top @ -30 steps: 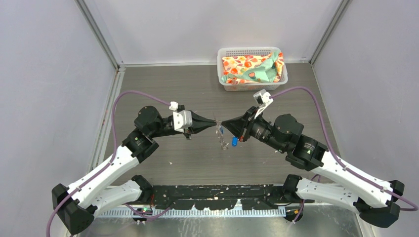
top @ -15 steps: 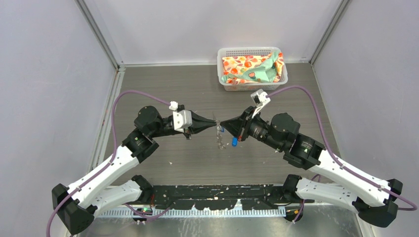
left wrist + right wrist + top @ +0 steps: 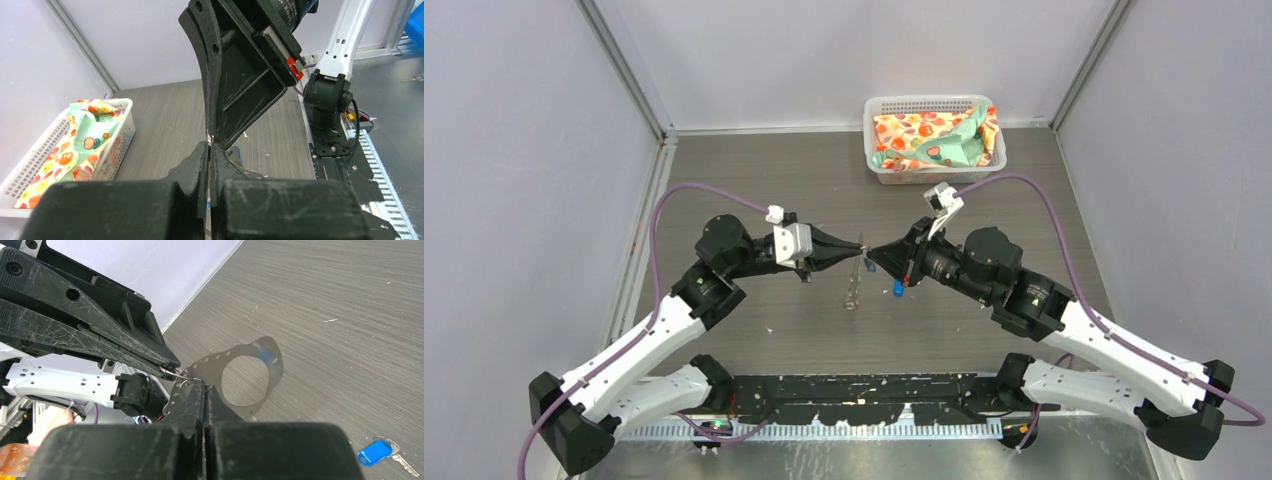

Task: Put the keys on the keyring
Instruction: Insert the key onto the keyring, then adjust the key on the keyring.

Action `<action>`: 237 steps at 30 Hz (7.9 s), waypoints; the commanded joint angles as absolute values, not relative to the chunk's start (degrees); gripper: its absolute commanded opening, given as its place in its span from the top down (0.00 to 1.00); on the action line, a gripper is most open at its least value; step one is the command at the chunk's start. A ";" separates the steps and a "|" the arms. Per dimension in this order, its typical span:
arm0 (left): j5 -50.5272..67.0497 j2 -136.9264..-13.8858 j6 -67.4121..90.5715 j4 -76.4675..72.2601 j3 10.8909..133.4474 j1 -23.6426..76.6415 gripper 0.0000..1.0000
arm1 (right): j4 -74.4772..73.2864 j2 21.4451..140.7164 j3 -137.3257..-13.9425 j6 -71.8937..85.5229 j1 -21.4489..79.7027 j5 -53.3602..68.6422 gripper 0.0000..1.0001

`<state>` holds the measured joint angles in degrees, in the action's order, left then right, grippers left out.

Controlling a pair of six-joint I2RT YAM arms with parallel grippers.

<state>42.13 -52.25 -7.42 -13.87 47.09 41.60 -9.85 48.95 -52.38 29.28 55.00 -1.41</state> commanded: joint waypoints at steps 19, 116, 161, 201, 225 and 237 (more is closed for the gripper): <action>40.66 -51.16 -2.32 -22.41 48.52 41.75 1.00 | -16.50 46.63 -58.99 25.10 52.50 5.42 0.45; 65.97 -54.78 -5.87 1.49 60.38 35.55 0.68 | -47.46 69.88 -92.42 17.73 44.12 39.82 0.99; 76.42 -69.10 -14.04 29.65 75.99 33.23 0.63 | -58.13 78.07 -102.23 12.90 44.24 40.73 0.99; 72.96 -68.46 13.63 5.68 67.74 32.52 1.00 | -51.04 75.38 -98.97 16.23 44.14 32.97 0.71; 65.62 -65.84 32.81 -25.45 63.93 31.64 1.00 | -15.09 53.01 -70.33 31.19 43.51 20.48 0.59; 63.42 -66.27 34.47 -26.55 64.42 31.94 1.00 | -9.97 52.19 -67.12 32.88 43.52 18.10 0.57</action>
